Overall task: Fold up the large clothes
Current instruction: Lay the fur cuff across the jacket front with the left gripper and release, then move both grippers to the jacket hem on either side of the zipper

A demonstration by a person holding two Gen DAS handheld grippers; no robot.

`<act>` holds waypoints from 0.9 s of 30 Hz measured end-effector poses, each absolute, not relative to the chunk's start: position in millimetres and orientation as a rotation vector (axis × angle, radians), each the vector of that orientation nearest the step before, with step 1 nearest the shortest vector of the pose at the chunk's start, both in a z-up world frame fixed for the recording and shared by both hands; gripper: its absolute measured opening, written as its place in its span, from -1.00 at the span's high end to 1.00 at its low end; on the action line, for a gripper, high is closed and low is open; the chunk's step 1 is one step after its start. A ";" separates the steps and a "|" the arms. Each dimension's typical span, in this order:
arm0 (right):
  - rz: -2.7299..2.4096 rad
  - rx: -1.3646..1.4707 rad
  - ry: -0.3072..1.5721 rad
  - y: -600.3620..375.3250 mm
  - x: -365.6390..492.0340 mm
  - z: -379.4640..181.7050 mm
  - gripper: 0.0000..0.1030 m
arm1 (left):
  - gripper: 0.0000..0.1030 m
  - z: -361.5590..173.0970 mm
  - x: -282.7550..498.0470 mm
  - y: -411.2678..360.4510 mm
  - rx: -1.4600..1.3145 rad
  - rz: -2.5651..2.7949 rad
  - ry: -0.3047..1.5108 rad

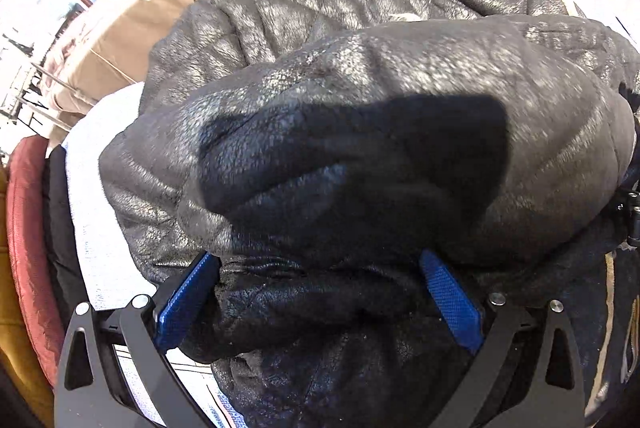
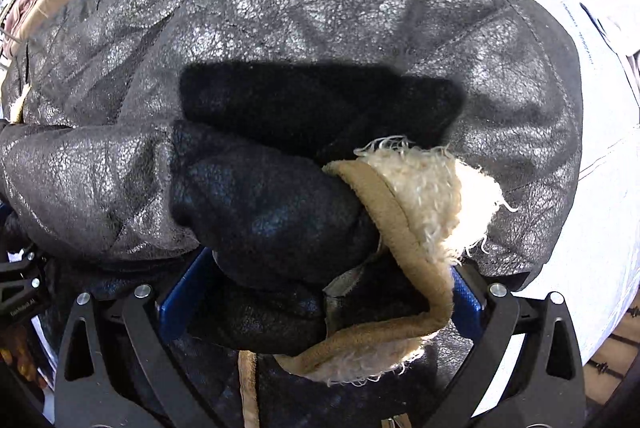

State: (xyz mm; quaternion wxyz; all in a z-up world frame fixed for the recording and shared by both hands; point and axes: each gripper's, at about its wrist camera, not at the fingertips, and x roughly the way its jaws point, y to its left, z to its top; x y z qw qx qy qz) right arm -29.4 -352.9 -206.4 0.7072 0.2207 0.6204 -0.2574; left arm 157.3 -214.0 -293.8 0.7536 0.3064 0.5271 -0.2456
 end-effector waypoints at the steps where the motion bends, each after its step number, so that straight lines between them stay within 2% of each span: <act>1: -0.570 0.486 1.358 -351.4 -32.3 -206.1 -0.92 | -0.91 -292.5 155.2 -212.1 0.678 -0.541 1.132; 6: -0.546 0.499 1.311 -345.0 -46.9 -196.7 -0.92 | -0.91 -271.4 140.2 -202.7 0.665 -0.545 1.091; 9: -0.504 0.510 1.260 -340.0 -61.6 -172.9 -0.91 | -0.89 -252.8 127.3 -179.1 0.631 -0.576 1.068; 14: -0.456 0.468 1.224 -328.4 -123.7 -150.8 -0.91 | -0.88 -244.5 101.1 -118.9 0.579 -0.609 1.162; 21: -0.486 0.677 1.288 -342.4 -240.3 -173.7 -0.91 | -0.87 -263.6 53.0 -29.5 0.507 -0.609 1.325; 27: -0.419 0.799 1.351 -328.3 -293.0 -202.7 -0.91 | -0.86 -283.2 20.9 1.5 0.406 -0.615 1.432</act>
